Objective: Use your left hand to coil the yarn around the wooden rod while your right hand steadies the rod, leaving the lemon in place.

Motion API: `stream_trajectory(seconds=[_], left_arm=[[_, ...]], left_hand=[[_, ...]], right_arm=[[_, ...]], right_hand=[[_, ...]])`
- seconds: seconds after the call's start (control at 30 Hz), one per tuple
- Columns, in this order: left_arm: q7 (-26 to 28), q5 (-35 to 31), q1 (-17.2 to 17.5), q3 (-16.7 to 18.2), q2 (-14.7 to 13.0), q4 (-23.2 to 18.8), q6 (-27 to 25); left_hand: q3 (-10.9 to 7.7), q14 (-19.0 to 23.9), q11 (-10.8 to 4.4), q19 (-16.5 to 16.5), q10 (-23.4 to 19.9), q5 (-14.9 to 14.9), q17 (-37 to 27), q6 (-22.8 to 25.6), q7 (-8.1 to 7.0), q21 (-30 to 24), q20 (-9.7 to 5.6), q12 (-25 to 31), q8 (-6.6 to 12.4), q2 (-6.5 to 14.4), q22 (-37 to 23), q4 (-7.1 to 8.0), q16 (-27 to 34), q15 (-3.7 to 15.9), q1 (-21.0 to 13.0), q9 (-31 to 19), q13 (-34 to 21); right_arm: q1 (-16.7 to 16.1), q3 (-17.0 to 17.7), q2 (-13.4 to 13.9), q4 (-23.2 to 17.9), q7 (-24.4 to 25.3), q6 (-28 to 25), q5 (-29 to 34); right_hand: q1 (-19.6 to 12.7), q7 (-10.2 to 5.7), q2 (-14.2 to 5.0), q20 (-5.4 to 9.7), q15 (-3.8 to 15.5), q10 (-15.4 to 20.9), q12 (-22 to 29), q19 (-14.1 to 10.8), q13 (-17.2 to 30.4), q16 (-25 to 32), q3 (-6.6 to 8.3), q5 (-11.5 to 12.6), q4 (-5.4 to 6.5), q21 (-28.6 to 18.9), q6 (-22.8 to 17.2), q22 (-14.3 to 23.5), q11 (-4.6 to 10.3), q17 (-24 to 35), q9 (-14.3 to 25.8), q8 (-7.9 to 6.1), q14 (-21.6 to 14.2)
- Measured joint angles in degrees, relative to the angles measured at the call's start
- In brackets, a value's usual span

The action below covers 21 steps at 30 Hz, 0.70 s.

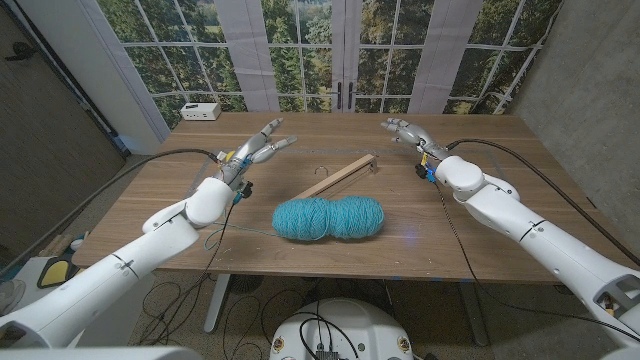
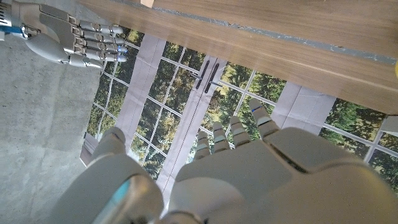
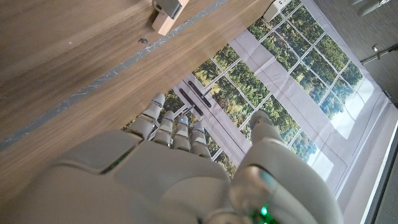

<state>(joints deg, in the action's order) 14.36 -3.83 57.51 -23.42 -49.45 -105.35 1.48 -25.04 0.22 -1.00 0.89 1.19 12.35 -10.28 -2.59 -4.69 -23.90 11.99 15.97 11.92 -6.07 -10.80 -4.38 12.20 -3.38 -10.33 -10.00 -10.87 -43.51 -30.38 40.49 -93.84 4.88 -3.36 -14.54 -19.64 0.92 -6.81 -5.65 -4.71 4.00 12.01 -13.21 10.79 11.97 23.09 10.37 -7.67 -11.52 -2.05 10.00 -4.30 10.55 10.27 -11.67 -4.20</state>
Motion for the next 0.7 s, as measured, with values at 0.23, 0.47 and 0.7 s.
stream_trajectory(seconds=[0.23, 0.47, 0.7], left_arm=[[-2.18, -2.82, 0.70, 0.06, -2.54, -3.49, -2.51], [-3.26, -5.77, 2.28, 0.49, -5.31, -8.39, -4.29], [-4.02, -8.24, 3.84, 0.99, -7.01, -11.98, -5.90]], left_hand=[[0.37, 1.28, 0.80, -1.72, -0.80, 0.42, 0.01, 1.20, 0.61, 0.00, -0.12, 0.00, 0.00, -0.86, 0.00, -1.04, 0.00, 0.11, -0.86, 0.00, -0.21], [0.82, 1.28, 0.80, -1.72, -0.79, 0.44, 0.01, 1.51, 0.30, 0.25, -0.12, 0.00, 0.00, -1.47, 0.01, -1.48, 0.00, 0.11, -1.47, 0.01, -0.21], [1.24, 1.28, 0.80, -1.49, -0.79, 0.44, 0.01, 1.06, 0.30, 0.44, 0.11, -0.40, -0.28, -2.08, 0.01, -1.91, 0.00, 0.11, -2.08, 0.01, -0.20]], right_arm=[[0.37, -1.02, 1.11, -2.88, 0.13, -2.65, 2.54], [0.61, -1.84, 1.98, -5.37, 0.18, -5.73, 5.59], [0.67, -2.43, 2.48, -7.13, -0.03, -7.22, 7.13]], right_hand=[[-1.29, 0.11, -0.20, 0.00, 0.21, 0.00, -0.04, 0.00, 0.00, 0.00, 0.49, 0.02, -0.95, 0.00, -0.52, -0.15, 0.00, 0.00, 0.00, 0.00, 0.21], [-1.80, 0.11, 0.32, 0.00, 0.22, 0.31, -0.04, 0.00, -0.01, -0.31, 0.73, 0.02, -1.19, 0.00, -0.51, -0.14, -0.31, -0.17, 0.00, 0.00, 0.23], [-2.02, 0.42, 0.54, 0.01, 0.22, 0.31, -0.04, 0.00, -0.01, -0.35, 0.49, 0.02, -1.43, 0.00, -0.82, -0.14, -0.31, -0.17, 0.00, 0.00, 0.23]])
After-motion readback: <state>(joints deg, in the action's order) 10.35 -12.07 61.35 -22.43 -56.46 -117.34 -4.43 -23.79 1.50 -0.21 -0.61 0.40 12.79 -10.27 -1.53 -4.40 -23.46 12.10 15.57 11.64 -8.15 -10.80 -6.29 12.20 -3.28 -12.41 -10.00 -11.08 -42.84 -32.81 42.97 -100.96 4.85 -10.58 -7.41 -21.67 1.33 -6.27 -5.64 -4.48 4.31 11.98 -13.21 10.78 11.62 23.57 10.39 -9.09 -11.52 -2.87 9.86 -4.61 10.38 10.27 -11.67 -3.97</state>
